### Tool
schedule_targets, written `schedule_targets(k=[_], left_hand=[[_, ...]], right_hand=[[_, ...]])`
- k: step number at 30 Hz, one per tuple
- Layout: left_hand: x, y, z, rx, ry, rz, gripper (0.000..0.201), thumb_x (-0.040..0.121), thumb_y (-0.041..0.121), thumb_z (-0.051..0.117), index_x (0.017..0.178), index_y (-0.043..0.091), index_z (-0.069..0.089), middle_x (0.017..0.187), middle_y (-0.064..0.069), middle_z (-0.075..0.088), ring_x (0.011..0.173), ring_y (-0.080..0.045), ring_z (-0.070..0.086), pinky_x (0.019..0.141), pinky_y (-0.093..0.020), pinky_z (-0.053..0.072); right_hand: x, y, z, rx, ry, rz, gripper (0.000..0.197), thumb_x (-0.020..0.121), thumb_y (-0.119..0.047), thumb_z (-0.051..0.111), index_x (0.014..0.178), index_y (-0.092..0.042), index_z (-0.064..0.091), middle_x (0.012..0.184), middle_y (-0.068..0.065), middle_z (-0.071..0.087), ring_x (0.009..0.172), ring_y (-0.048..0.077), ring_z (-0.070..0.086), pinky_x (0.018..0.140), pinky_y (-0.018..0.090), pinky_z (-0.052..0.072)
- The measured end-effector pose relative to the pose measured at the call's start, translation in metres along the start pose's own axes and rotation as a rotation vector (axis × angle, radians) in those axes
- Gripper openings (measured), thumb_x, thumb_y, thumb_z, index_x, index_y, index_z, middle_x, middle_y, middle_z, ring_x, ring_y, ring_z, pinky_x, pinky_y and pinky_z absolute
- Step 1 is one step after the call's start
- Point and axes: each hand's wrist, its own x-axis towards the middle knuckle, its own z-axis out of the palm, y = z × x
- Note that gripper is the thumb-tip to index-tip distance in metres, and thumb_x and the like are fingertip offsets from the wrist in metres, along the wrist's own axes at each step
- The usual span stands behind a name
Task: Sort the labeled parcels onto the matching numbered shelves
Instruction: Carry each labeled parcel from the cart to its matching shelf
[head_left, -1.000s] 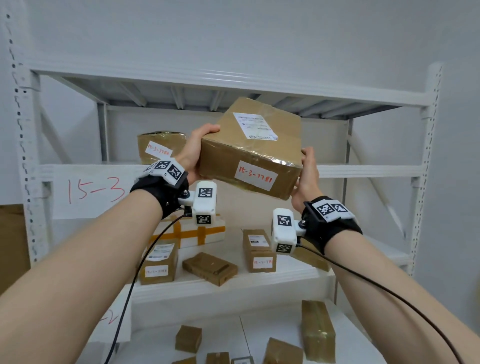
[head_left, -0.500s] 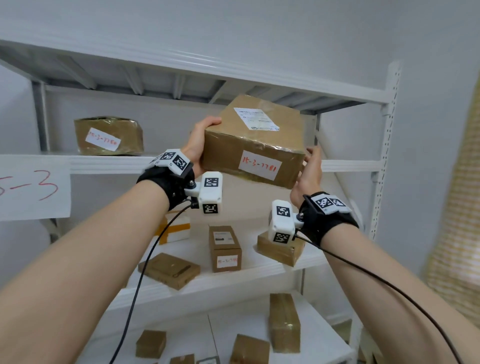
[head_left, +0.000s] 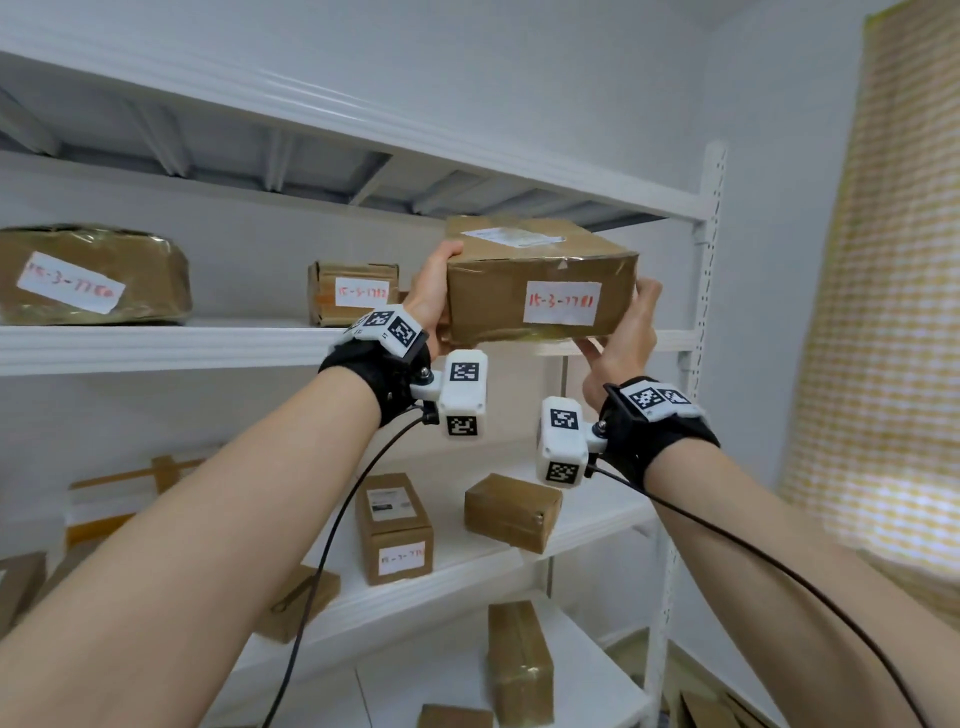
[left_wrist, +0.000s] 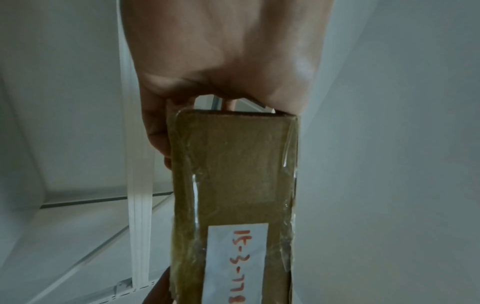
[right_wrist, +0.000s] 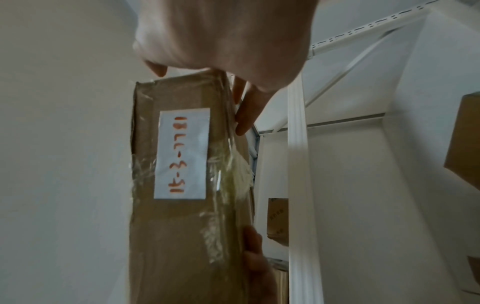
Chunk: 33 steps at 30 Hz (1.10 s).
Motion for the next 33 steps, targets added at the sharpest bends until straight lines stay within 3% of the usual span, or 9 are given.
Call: schedule_targets(k=[3,6,10,15,18,22,25,29,33], left_hand=[[0.013,-0.006,0.008,0.012,-0.027,-0.011,0.047,0.086,0.064,0.053,0.1,0.019,0.062,0.083,-0.007,0.068,0.072,-0.025,0.067,0.064,-0.03,0.053],[0.025,-0.006,0.017,0.019,-0.072,0.016,0.048,0.086,0.064,0.055,0.105,0.02,0.06,0.093,-0.007,0.064,0.077,-0.023,0.066,0.064,-0.033,0.058],[0.043,-0.007,0.026,0.097,-0.082,0.053,0.054,0.084,0.069,0.058,0.109,0.02,0.058,0.123,-0.012,0.058,0.106,-0.027,0.064,0.069,-0.037,0.062],[0.064,-0.013,0.038,0.187,-0.09,0.068,0.049,0.089,0.065,0.055,0.1,0.018,0.059,0.103,-0.008,0.06,0.092,-0.022,0.063,0.086,-0.044,0.06],[0.073,-0.017,0.044,0.204,-0.08,0.066,0.046,0.091,0.063,0.053,0.099,0.018,0.058,0.103,-0.008,0.06,0.093,-0.022,0.063,0.09,-0.044,0.059],[0.085,-0.024,0.049,0.212,-0.059,0.074,0.046,0.094,0.061,0.049,0.101,0.016,0.06,0.101,-0.007,0.06,0.093,-0.022,0.063,0.096,-0.046,0.055],[0.096,-0.03,0.049,0.23,-0.042,0.062,0.057,0.092,0.066,0.05,0.114,0.014,0.061,0.11,-0.011,0.062,0.097,-0.024,0.065,0.093,-0.043,0.057],[0.11,-0.035,0.046,0.343,0.056,0.037,0.074,0.09,0.075,0.041,0.133,0.015,0.052,0.12,-0.015,0.059,0.09,-0.025,0.069,0.081,-0.038,0.061],[0.125,-0.035,0.044,0.446,0.134,0.036,0.07,0.096,0.067,0.037,0.138,0.011,0.046,0.096,-0.009,0.057,0.068,-0.018,0.064,0.057,-0.028,0.059]], right_hand=[[0.012,-0.002,0.003,0.028,0.022,-0.025,0.051,0.091,-0.057,0.054,0.12,-0.015,0.061,0.115,0.013,0.072,0.099,0.021,0.069,0.076,0.033,0.057],[0.028,-0.003,0.0,0.043,0.043,-0.049,0.043,0.094,-0.056,0.056,0.115,-0.019,0.057,0.114,0.011,0.071,0.102,0.022,0.069,0.08,0.038,0.061],[0.056,0.005,-0.008,0.071,0.065,-0.055,0.043,0.096,-0.051,0.06,0.122,-0.018,0.053,0.114,0.012,0.07,0.109,0.028,0.069,0.084,0.042,0.062],[0.085,0.023,-0.014,0.116,0.093,-0.008,0.046,0.097,-0.05,0.057,0.127,-0.015,0.05,0.113,0.012,0.069,0.108,0.029,0.069,0.08,0.041,0.062],[0.099,0.033,-0.015,0.133,0.126,0.004,0.041,0.099,-0.042,0.054,0.13,-0.017,0.049,0.117,0.012,0.068,0.1,0.025,0.068,0.078,0.038,0.06],[0.112,0.043,-0.013,0.171,0.164,-0.02,0.027,0.094,-0.034,0.052,0.117,-0.022,0.052,0.113,0.011,0.07,0.089,0.02,0.065,0.064,0.029,0.055],[0.121,0.053,-0.014,0.184,0.173,-0.013,0.032,0.087,-0.03,0.051,0.118,-0.02,0.051,0.111,0.012,0.071,0.087,0.021,0.066,0.06,0.027,0.053],[0.137,0.067,-0.009,0.1,0.227,-0.013,0.04,0.087,-0.027,0.06,0.124,-0.031,0.047,0.132,0.014,0.054,0.091,0.018,0.067,0.067,0.031,0.061],[0.152,0.085,-0.003,-0.057,0.24,0.026,0.055,0.092,-0.021,0.064,0.139,-0.028,0.037,0.136,0.014,0.043,0.079,0.02,0.064,0.066,0.029,0.058]])
